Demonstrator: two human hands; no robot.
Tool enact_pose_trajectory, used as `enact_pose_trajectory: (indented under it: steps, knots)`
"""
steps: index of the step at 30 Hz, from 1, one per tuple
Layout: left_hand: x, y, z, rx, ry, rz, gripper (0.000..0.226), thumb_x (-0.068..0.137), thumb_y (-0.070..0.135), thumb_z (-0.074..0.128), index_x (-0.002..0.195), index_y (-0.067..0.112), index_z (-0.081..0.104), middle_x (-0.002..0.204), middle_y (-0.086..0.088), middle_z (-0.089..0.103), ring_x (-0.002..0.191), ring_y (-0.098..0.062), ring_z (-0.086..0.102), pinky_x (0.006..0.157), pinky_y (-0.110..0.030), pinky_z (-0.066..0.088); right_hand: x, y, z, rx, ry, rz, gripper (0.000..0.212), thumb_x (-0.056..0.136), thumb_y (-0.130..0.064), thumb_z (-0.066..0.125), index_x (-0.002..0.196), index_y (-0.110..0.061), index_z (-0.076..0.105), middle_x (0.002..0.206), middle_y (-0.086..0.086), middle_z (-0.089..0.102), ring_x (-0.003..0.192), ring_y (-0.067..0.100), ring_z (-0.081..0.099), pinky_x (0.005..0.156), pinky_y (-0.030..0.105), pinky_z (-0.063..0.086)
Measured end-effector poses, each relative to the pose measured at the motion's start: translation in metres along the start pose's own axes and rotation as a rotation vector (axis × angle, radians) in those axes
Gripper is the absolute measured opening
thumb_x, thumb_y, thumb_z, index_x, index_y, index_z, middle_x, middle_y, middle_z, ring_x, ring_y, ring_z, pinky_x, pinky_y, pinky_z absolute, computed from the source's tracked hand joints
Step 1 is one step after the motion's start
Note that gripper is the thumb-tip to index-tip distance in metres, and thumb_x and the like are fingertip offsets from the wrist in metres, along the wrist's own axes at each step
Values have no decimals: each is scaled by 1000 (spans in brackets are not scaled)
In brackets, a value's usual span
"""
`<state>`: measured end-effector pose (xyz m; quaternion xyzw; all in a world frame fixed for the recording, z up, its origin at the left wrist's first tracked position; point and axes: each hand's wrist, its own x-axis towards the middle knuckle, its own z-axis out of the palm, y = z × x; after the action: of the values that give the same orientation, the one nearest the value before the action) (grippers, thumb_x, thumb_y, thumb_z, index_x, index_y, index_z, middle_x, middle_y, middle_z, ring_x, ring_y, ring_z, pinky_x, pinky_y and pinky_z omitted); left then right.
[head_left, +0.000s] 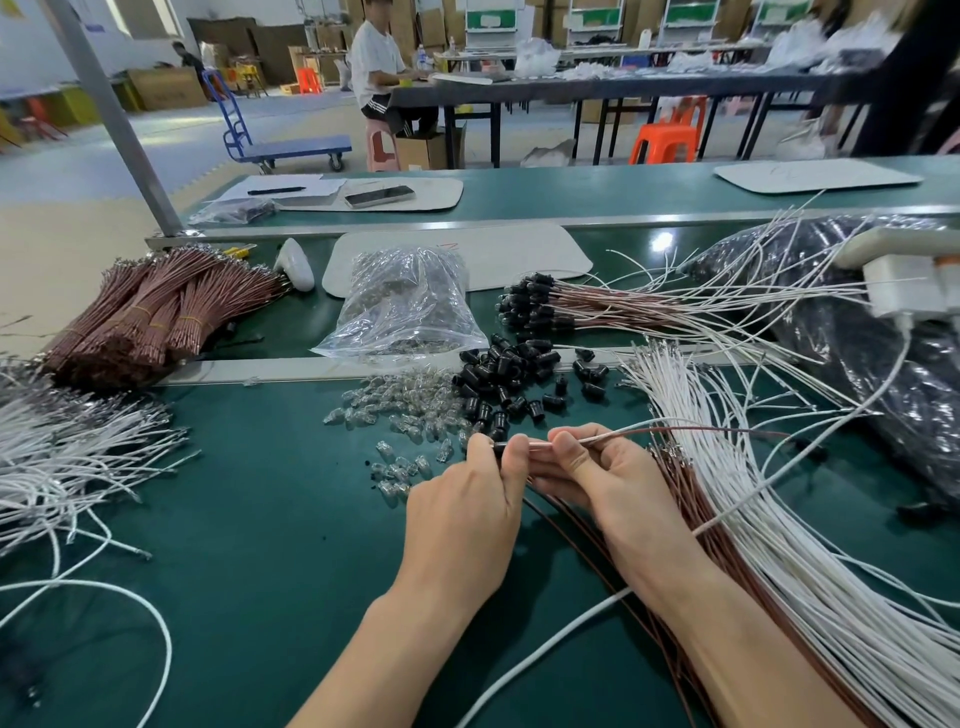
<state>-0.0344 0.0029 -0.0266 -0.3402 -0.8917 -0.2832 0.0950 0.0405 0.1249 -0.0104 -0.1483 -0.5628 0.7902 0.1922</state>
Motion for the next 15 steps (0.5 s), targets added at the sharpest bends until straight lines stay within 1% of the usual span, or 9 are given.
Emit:
enact_pose_trajectory:
  steps: [3,6,8,10,11,13,15]
  knots:
    - [-1,1,0,6,0,0,45,94,63,-6,77,32,21,54,7,45,49,-14,46,51,-35,30,-1,-2,-1,20,-13,9,31,89,-29,60,103,-2,61,102,12,78,100,23,75,76,20,58]
    - [-2,1,-1,-57,13,20,42,96,63,-4,89,33,25,55,7,48,54,-16,56,55,-35,35,-1,-3,2,88,-32,26,28,90,-27,59,104,-2,60,106,15,77,102,25,74,79,22,58]
    - [-3,2,-1,-150,34,61,31,100,61,6,99,38,26,59,10,53,56,-14,58,56,-35,40,-2,-5,4,148,-32,35,27,89,-27,61,106,-6,60,109,15,76,101,25,74,80,26,60]
    - [-3,2,-3,-235,59,98,23,103,58,19,108,41,33,70,11,61,60,-11,60,58,-35,47,-2,-8,7,161,-12,57,34,85,-30,66,110,-8,63,104,10,77,91,20,74,74,25,60]
    - [-3,1,-4,-273,70,110,21,104,56,25,113,41,36,77,12,64,62,-10,62,59,-33,49,-3,-10,7,148,-7,67,36,83,-32,67,109,-7,67,100,9,77,85,17,73,70,24,59]
    - [-2,0,-6,-341,71,128,20,103,48,33,121,41,38,86,13,67,67,-8,63,62,-32,53,-4,-11,7,107,-10,74,33,83,-33,67,101,-7,73,97,11,76,78,15,70,66,24,58]
    - [-2,1,-8,-395,38,128,20,105,38,41,124,41,40,87,14,67,71,-9,64,65,-37,54,-5,-12,7,90,-6,72,26,83,-33,68,94,-12,77,96,12,75,75,15,66,61,25,57]
